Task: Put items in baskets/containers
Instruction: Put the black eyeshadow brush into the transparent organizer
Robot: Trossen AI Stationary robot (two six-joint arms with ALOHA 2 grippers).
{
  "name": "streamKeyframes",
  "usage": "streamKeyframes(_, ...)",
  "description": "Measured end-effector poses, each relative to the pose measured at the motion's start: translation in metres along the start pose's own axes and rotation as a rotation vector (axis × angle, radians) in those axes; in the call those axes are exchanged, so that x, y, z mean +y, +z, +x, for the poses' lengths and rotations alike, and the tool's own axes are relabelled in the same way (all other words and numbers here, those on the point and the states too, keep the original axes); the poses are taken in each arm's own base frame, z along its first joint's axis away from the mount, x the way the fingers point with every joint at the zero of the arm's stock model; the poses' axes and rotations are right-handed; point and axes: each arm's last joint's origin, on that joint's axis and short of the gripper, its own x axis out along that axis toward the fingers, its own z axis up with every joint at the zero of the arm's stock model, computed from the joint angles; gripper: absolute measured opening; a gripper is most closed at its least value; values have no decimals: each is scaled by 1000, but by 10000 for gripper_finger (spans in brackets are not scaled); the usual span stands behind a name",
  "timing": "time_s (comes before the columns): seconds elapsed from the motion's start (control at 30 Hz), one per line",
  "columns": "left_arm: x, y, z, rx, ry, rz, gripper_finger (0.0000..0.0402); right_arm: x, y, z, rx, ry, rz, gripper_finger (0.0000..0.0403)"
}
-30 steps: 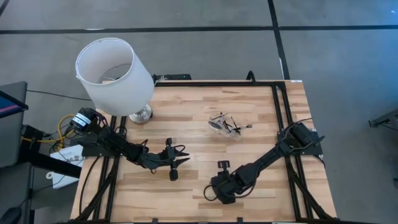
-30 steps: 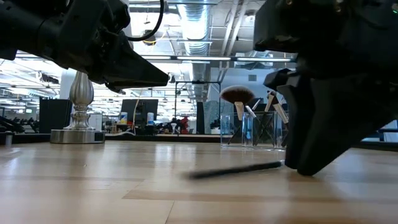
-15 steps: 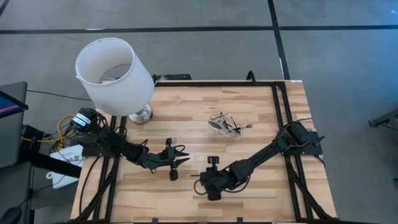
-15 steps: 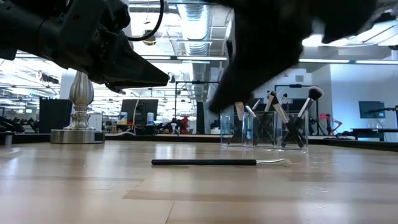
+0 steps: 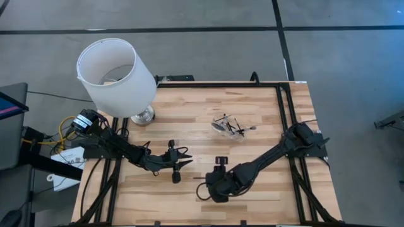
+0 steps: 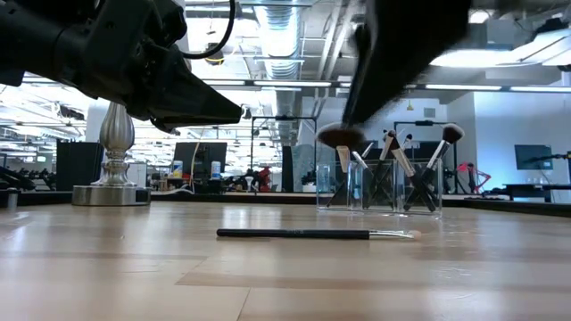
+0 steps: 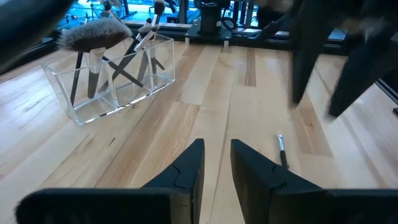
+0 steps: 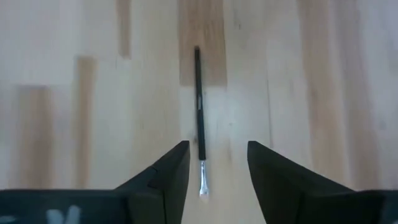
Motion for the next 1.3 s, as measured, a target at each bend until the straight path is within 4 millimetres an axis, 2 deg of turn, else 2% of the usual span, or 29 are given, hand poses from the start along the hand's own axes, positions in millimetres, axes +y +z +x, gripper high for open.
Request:
streamKeyframes(0.13,0,0,0,0,0,5,76,-5,6,-46,42,-80,-5,153)
streamKeyframes(0.2,0,0,0,-1,0,4,76,-9,7,-70,-4,-150,7,149)
streamKeyframes(0.3,0,0,0,-2,-1,3,76,-9,-4,-100,-116,-247,26,144)
streamKeyframes(0.37,0,-1,-1,-1,-2,4,76,-4,-17,-106,-172,-257,40,142)
streamKeyframes(0.47,0,-1,-1,-1,-4,3,76,8,-41,-90,-258,-231,65,142)
streamKeyframes(0.57,0,0,-1,-2,-6,2,76,11,-66,-51,-348,-169,101,143)
streamKeyframes(0.67,0,0,-1,-4,-7,1,76,5,-85,-8,-456,-61,152,143)
streamKeyframes(0.77,1,1,0,-13,-4,-7,76,-6,-93,17,-583,89,232,140)
streamKeyframes(0.83,2,1,1,-14,2,-9,76,-13,-101,31,-612,130,261,137)
streamKeyframes(0.93,4,2,3,-19,11,-16,76,-17,-106,42,-621,131,280,133)
streamKeyframes(1.3,5,2,3,-19,14,-16,76,-1,-117,80,-537,110,194,133)
